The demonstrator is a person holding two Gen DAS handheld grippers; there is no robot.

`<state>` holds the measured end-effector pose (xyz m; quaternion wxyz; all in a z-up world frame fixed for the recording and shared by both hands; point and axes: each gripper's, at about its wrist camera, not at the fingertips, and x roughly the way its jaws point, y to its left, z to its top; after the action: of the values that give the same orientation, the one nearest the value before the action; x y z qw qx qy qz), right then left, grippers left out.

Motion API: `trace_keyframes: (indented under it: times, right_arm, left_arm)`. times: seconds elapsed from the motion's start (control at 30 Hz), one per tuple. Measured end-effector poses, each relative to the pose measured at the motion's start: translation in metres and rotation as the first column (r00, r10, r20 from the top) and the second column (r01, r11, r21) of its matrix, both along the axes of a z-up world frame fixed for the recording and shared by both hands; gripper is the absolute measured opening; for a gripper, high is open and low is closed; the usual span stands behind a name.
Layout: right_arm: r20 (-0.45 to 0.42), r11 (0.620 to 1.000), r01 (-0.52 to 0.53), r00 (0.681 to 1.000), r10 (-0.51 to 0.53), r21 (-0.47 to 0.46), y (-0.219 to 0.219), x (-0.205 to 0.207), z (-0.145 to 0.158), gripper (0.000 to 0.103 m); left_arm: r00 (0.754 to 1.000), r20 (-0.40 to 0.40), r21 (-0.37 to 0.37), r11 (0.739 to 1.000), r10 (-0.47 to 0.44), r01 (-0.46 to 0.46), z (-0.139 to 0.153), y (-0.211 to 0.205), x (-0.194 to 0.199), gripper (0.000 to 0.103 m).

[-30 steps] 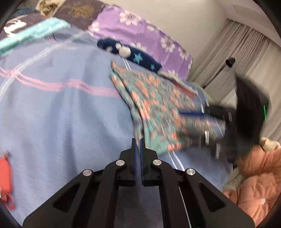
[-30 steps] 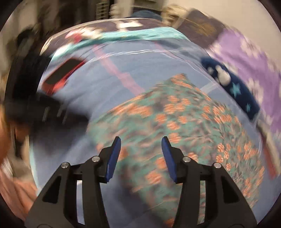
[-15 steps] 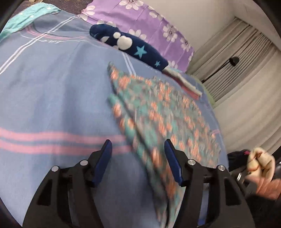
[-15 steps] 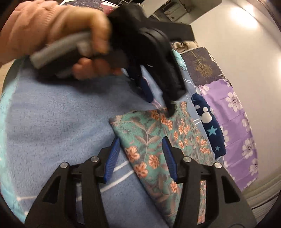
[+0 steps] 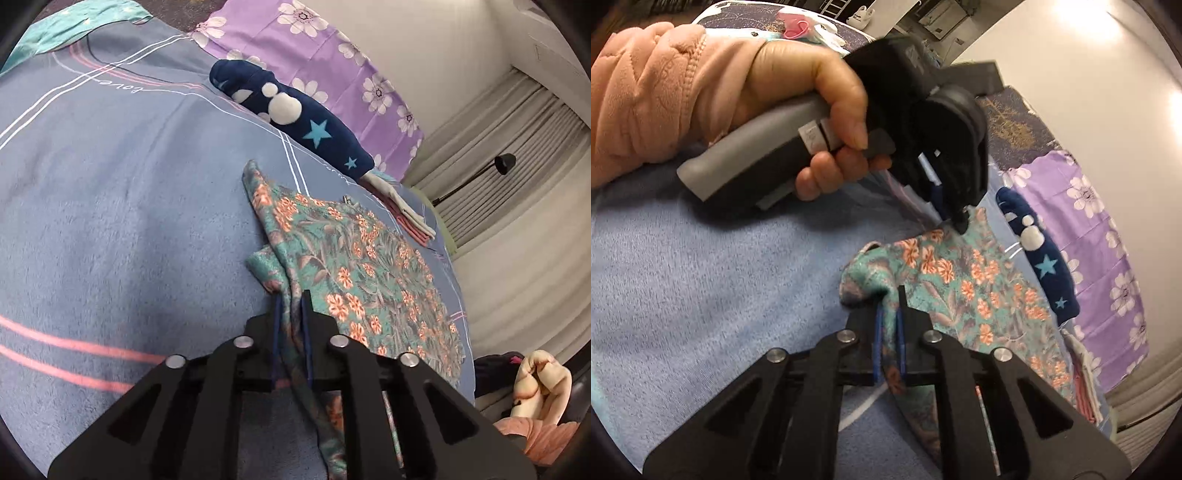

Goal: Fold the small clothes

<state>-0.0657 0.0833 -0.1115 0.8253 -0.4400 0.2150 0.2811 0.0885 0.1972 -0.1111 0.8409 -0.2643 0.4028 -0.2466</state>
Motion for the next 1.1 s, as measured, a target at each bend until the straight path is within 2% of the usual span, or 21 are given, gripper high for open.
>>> trace_keyframes:
  times: [0.03, 0.07, 0.2, 0.27, 0.43, 0.47, 0.5, 0.53, 0.57, 0.6, 0.67, 0.8, 1.0, 1.1]
  right_arm:
    - [0.002, 1.000, -0.005, 1.000, 0.005, 0.007, -0.001, -0.003, 0.002, 0.013]
    - [0.007, 1.000, -0.008, 1.000, 0.008, 0.008, -0.003, -0.006, 0.003, 0.016]
    - [0.037, 0.999, 0.031, 0.999, -0.031, -0.019, -0.005, -0.013, 0.000, 0.040]
    - [0.034, 0.997, 0.072, 0.997, -0.071, -0.030, -0.001, -0.007, -0.003, 0.041]
    - [0.029, 0.987, 0.158, 0.987, -0.158, -0.012, 0.012, 0.013, -0.006, 0.041]
    - [0.038, 0.985, 0.174, 0.984, -0.174, -0.008, 0.015, 0.019, -0.008, 0.038]
    - [0.033, 0.983, 0.183, 0.983, -0.183, -0.004, 0.016, 0.024, -0.009, 0.031]
    - [0.020, 0.982, 0.190, 0.982, -0.190, 0.000, 0.017, 0.028, -0.009, 0.024]
    - [0.012, 0.979, 0.201, 0.979, -0.202, 0.015, 0.014, 0.032, -0.008, 0.016]
    - [0.005, 0.979, 0.202, 0.979, -0.202, 0.039, 0.011, 0.034, -0.005, 0.014]
    - [-0.017, 0.970, 0.209, 0.978, -0.208, 0.125, -0.003, 0.038, 0.011, 0.013]
    - [-0.113, 0.919, 0.258, 0.966, -0.234, 0.299, -0.033, 0.047, 0.044, 0.013]
    - [-0.133, 0.865, 0.285, 0.958, -0.252, 0.413, -0.070, 0.045, 0.075, 0.012]
    - [-0.184, 0.816, 0.324, 0.946, -0.268, 0.478, -0.100, 0.051, 0.088, 0.012]
  left_arm:
    - [1.000, -0.003, -0.002, 1.000, 0.005, -0.005, 0.001, 0.001, -0.001, 0.040]
    - [1.000, 0.001, -0.016, 1.000, 0.004, -0.004, 0.001, 0.002, -0.001, 0.049]
    - [0.999, -0.005, -0.021, 0.999, -0.038, 0.038, 0.002, 0.000, 0.001, 0.061]
    - [0.998, -0.003, -0.021, 0.998, -0.066, 0.066, 0.001, -0.007, 0.006, 0.068]
    - [0.996, -0.007, -0.054, 0.995, -0.087, 0.087, 0.000, -0.018, 0.029, 0.069]
    - [0.996, -0.007, -0.055, 0.995, -0.086, 0.085, 0.000, -0.020, 0.034, 0.067]
    - [0.997, -0.006, -0.048, 0.995, -0.083, 0.083, 0.000, -0.022, 0.038, 0.060]
    - [0.997, -0.017, -0.014, 0.997, -0.070, 0.070, 0.000, -0.025, 0.044, 0.021]
    - [0.996, -0.042, 0.000, 0.997, -0.073, 0.073, -0.002, -0.027, 0.048, 0.008]
    - [0.995, -0.062, -0.008, 0.997, -0.072, 0.072, -0.004, -0.028, 0.052, 0.008]
    - [0.997, -0.040, 0.027, 0.997, -0.066, 0.067, 0.004, -0.034, 0.051, 0.008]
    - [0.997, 0.006, 0.039, 0.996, -0.075, 0.074, 0.034, -0.045, 0.052, 0.008]
    - [0.991, 0.063, 0.105, 0.988, -0.121, 0.114, 0.077, -0.081, 0.054, 0.008]
    - [0.987, 0.072, 0.131, 0.983, -0.142, 0.132, 0.090, -0.104, 0.057, 0.008]
